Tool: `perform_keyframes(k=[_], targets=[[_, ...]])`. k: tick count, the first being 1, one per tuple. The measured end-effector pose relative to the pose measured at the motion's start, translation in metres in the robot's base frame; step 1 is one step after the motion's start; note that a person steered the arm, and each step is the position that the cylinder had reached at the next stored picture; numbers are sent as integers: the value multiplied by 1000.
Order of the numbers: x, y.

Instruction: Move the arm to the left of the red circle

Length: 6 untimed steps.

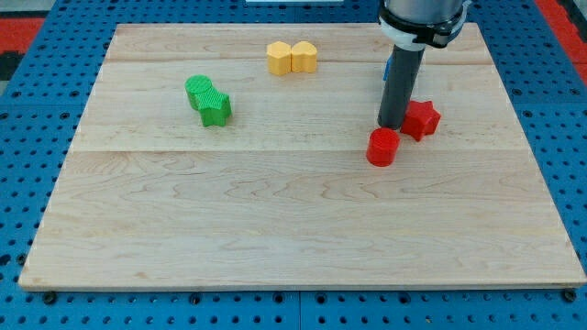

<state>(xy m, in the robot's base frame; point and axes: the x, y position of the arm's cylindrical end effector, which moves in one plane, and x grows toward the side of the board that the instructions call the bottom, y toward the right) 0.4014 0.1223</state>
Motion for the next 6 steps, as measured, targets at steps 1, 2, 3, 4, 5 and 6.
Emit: perform_keyframes(k=[1,2,3,4,5,6], targets=[[0,6],[0,10],[0,-23],[0,-88],[1,-88],[25,-88]])
